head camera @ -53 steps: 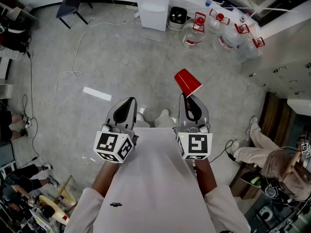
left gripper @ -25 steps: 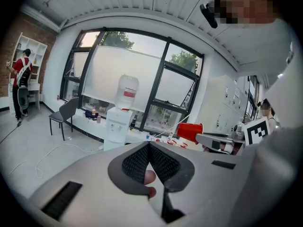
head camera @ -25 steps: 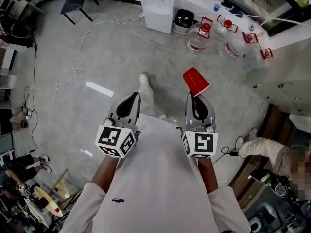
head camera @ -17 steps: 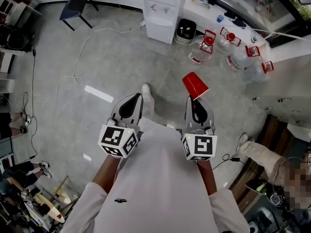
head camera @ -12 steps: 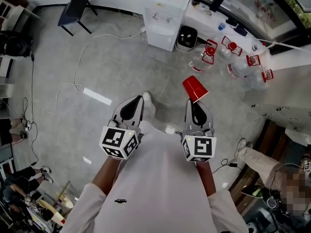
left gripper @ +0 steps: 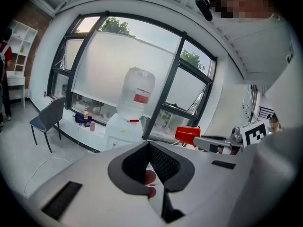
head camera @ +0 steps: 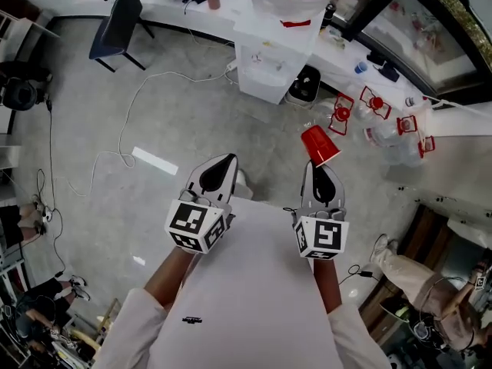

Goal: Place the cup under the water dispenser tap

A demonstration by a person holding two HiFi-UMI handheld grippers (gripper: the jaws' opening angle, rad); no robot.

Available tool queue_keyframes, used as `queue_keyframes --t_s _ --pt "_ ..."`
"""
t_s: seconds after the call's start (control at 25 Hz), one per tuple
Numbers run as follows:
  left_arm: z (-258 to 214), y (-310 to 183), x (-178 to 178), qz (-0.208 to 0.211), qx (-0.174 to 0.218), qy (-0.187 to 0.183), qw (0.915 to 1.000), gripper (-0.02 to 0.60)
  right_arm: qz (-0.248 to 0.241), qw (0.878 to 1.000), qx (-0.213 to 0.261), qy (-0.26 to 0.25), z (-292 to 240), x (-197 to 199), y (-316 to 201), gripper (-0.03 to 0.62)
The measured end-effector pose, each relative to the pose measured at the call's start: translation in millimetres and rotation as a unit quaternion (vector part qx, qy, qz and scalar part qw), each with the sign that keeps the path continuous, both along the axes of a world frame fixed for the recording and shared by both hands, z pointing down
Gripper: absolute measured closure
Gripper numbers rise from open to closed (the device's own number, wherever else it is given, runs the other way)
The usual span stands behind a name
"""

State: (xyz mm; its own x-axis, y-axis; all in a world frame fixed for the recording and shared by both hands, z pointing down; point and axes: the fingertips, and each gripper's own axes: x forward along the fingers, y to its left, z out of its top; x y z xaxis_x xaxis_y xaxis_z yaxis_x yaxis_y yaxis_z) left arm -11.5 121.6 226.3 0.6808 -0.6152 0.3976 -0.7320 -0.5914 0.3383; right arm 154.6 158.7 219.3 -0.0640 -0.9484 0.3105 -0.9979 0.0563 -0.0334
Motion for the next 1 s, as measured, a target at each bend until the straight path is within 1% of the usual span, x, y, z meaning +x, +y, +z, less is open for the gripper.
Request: queue_keyframes --t_s 0.08,0.24,0.4,0.56,0.84,1.0 --pt "1 -19 3 -0.004 -0.001 -0.001 1.0 0.575 -0.01 1.0 0.002 0.001 -2 0 -23 0.566" --pt "11 -39 12 -0.017 -0.007 -0.006 0.9998 0.575 -0.04 0.999 -0.002 -0.001 7 2 -58 0.566" --pt "17 -61 18 -0.037 -0.019 -0.019 0.9989 0.575 -0.074 0.997 -0.019 -0.007 21 5 -92 0.566" --pt "22 -69 24 -0.067 -0.031 -0.022 0.9971 0.575 -0.111 0.993 -0.033 0.002 33 10 -108 0.566" --pt "33 -88 25 -0.1 -0.046 -0.025 0.9935 0.575 -0.152 0.987 -0.05 0.015 51 12 -136 0.566" --pt "48 -93 24 -0.119 -0.056 -0.029 0.9909 0.575 -0.178 0.982 -0.058 0.032 67 9 -149 0.566"
